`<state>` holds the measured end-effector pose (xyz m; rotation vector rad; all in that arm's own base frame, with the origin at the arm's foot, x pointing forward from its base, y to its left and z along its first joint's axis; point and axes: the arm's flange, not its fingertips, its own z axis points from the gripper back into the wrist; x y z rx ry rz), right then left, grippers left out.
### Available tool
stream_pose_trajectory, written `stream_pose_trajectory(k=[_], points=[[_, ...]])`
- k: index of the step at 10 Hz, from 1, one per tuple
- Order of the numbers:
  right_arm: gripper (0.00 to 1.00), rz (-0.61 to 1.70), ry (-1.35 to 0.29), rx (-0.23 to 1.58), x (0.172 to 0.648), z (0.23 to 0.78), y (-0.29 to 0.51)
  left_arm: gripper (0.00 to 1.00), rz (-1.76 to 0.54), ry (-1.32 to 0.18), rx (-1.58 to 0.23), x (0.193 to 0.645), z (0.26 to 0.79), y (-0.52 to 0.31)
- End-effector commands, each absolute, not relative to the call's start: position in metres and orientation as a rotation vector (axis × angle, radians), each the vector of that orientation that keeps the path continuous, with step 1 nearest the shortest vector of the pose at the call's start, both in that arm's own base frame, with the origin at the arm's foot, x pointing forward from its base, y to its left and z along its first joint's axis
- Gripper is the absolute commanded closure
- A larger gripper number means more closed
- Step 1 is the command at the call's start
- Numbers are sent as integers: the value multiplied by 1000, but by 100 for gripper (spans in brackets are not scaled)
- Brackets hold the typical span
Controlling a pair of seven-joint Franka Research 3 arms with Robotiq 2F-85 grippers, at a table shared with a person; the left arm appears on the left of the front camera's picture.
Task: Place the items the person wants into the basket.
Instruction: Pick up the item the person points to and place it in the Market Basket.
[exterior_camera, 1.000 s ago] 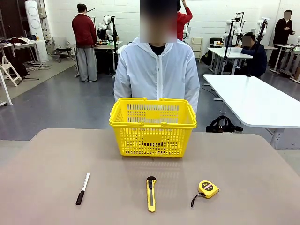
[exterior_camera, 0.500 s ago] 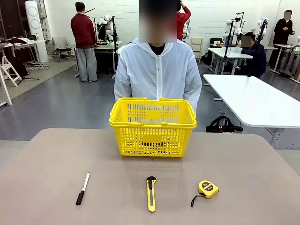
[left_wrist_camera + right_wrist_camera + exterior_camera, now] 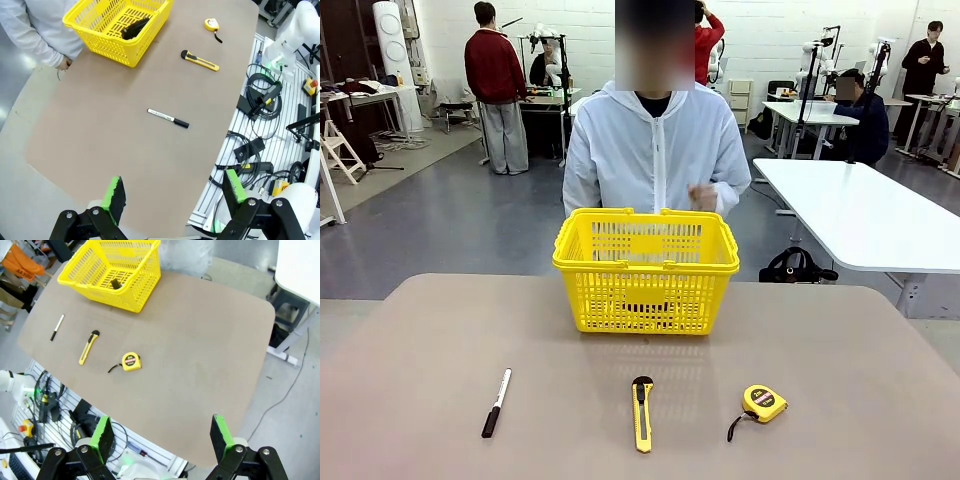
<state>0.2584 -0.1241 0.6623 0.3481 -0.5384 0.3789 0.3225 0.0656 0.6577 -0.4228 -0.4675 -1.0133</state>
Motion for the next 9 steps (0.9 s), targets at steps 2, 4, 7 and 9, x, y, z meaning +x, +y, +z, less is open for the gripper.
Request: stream_pose_trajectory(k=[2,4,7,9], points=[[0,396,-546,376,259,660,-122,0,-1036,-480,-445,323,658,67],[0,396,-546,376,259,660,-122,0,-1036,-480,-445,323,658,67],[0,396,-546,376,259,660,-122,0,-1036,-480,-445,323,658,67],[0,396,-546,376,259,660,-122,0,-1036,-480,-445,323,658,67]])
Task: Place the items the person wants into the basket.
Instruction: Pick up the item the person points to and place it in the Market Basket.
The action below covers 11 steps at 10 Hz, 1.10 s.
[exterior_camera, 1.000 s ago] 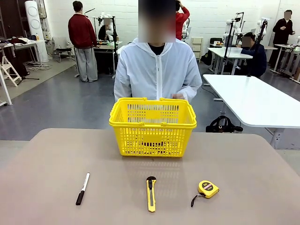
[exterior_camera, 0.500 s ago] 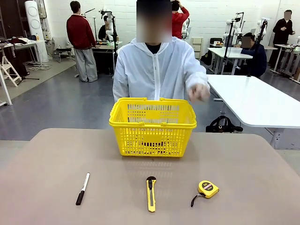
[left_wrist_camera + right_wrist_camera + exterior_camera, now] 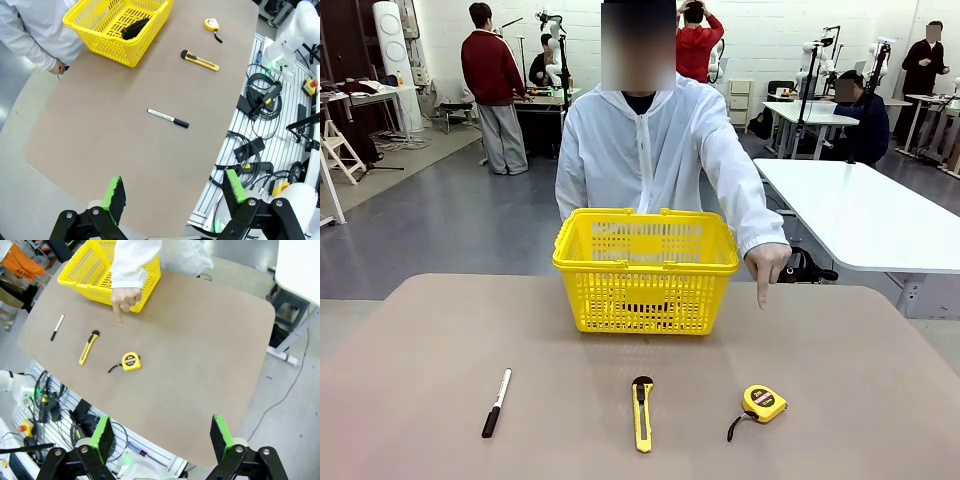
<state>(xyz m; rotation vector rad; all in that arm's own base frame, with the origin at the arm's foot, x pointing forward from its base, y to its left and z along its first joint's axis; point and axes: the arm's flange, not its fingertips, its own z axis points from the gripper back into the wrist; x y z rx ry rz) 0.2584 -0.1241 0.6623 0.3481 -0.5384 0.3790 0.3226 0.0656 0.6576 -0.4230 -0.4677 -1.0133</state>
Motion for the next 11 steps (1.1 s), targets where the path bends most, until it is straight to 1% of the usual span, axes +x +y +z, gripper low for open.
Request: stream_pose_trajectory(k=[1,11], points=[[0,396,-546,376,259,660,-122,0,-1036,-480,-445,323,658,67],[0,396,-546,376,259,660,-122,0,-1036,-480,-445,323,658,67]])
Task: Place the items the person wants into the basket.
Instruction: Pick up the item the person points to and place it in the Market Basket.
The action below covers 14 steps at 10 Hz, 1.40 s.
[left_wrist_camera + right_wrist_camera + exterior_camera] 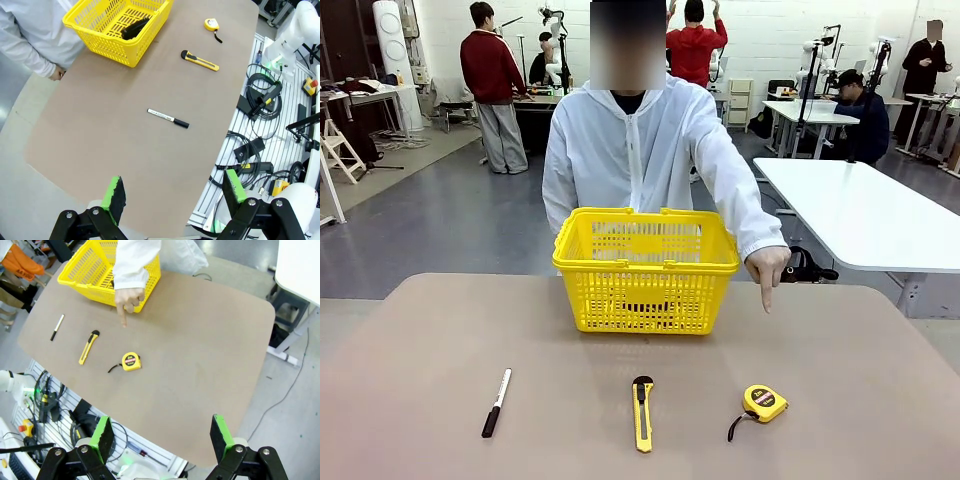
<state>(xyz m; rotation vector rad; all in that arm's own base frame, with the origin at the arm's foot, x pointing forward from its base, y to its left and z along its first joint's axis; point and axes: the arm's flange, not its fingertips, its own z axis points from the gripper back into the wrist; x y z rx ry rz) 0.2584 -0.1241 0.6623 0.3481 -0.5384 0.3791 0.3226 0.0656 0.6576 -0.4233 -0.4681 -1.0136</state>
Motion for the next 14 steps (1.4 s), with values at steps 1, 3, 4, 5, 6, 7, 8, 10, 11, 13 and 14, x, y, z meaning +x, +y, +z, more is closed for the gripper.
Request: stream_pose_trajectory(k=[1,3,4,5,6,7,8,10,11,13,14], points=[[0,396,-546,376,259,660,-122,0,-1036,-480,-445,323,658,67],[0,396,-546,376,259,660,-122,0,-1036,-480,-445,323,658,67],[0,396,-546,376,259,660,-122,0,-1036,-480,-445,323,658,67],[0,379,-538,348,258,662,-124,0,-1036,-480,-445,323,658,67],[0,394,-398,199,277,658,-77,0,-1036,-480,-445,323,658,67],[0,407,-230,100,293,645,-36,0,-1036,-480,-445,323,658,67],[0,391,-159,56,298,636,-15,0,-1036,-480,-445,323,658,67],[0,305,-22,8,322,607,47,0,-1036,-480,-445,323,658,67],[0,198,-12,-24,332,583,74,0,-1036,-480,-445,323,658,67],[0,21,-32,38,349,528,112,0,-1036,-480,-445,323,658,67],[0,0,-45,86,361,512,123,0,-1036,-480,-445,323,658,67]])
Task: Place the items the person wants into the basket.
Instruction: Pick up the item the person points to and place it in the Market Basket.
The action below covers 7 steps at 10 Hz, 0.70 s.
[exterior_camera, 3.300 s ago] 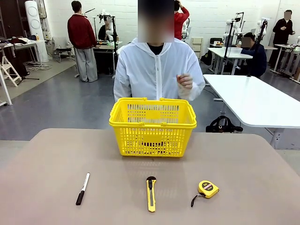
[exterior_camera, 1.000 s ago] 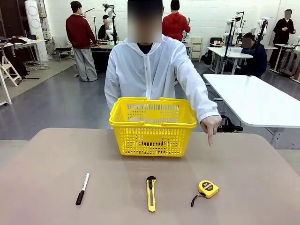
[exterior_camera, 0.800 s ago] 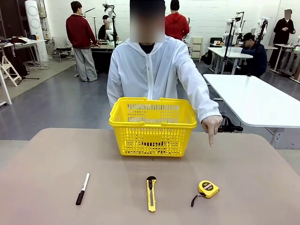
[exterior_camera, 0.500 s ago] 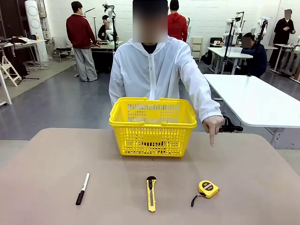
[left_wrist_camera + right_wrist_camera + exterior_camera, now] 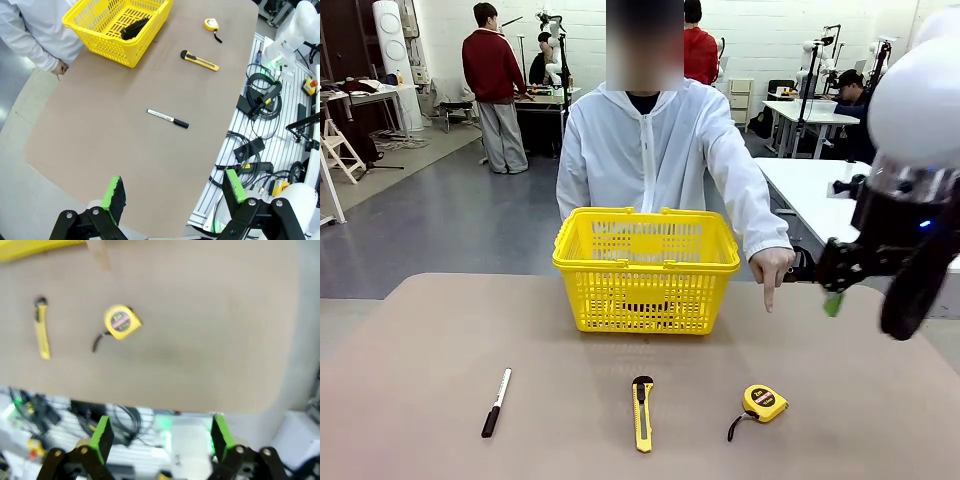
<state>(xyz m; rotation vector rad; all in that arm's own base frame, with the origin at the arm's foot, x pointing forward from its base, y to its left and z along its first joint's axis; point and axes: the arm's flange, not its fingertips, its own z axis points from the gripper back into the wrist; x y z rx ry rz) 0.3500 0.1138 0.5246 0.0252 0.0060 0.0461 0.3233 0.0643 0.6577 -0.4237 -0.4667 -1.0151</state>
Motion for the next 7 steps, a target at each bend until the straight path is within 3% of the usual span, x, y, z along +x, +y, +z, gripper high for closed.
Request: stream_pose_trajectory(k=[1,7], points=[[0,7,-67,115,368,499,129,0,-1036,-480,-445,323,658,67],[0,11,-47,102,383,480,132,0,-1036,-480,-445,323,658,67]])
